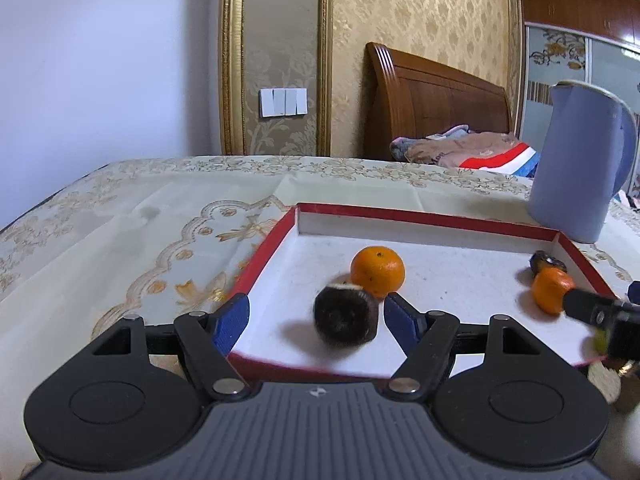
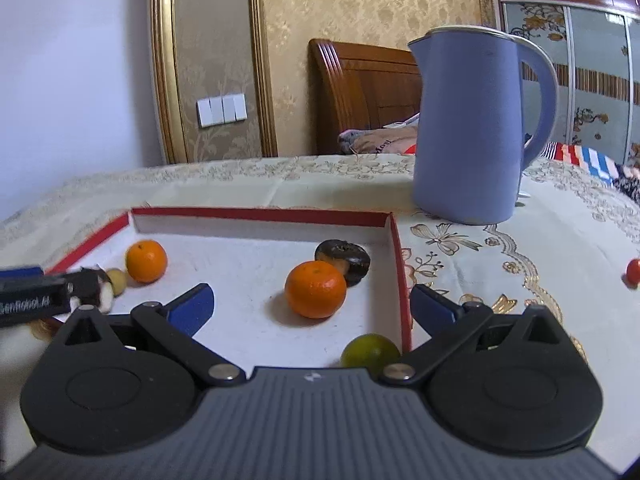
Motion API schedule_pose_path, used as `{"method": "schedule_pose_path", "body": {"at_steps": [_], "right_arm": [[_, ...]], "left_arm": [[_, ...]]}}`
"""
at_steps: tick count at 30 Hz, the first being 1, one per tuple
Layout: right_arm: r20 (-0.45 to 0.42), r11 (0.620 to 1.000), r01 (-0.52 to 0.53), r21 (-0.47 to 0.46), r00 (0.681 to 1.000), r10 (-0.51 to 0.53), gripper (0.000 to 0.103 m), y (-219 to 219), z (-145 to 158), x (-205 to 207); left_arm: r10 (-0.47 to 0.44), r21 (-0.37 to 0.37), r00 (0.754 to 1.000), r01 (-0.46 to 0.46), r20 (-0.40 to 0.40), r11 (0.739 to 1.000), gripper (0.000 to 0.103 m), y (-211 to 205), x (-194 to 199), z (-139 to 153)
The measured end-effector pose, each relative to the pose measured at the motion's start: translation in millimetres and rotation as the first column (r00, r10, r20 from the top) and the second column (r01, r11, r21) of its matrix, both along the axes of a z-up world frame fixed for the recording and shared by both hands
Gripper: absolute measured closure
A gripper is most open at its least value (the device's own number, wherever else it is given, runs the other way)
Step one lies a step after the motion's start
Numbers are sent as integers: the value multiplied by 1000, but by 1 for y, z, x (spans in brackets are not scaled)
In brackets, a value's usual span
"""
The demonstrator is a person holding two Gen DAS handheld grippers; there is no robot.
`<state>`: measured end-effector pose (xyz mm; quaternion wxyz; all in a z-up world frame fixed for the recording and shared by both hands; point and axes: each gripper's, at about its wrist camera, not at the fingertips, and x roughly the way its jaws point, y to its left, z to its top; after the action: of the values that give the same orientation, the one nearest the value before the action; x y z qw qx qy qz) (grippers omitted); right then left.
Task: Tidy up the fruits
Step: 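Withdraw both tools from the tray toward the remaining fruits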
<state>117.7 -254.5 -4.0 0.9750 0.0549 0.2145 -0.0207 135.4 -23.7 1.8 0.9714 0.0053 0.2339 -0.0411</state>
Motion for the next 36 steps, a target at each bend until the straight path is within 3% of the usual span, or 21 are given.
{"method": "schedule_pose_path", "body": {"at_steps": [11,16,21,28,36], "right_arm": [[64,996,14,86,998,-19,0,-27,4,-71],[52,999,34,3,998,-34,0,-36,-7,-109],[88,997,82,1,993,-82,0,-48,-4,-130],[-45,995,53,-85,997,-57,0,-37,-11,-113],[-106,995,49,-89,993,-58,0,-36,-17,-105]], "left_arm": [[-89,-69,996,89,2,994,29,16,-38,1],[-143,-77,990,142,-4,987,29,12,-47,1],[-174,-64,985,173,-11,983,29,7,-54,-1],[-182,-74,983,180,-17,981,29,9,-56,-2],[-265,-54,964,264,-20,963,29,0,-66,-4]]}}
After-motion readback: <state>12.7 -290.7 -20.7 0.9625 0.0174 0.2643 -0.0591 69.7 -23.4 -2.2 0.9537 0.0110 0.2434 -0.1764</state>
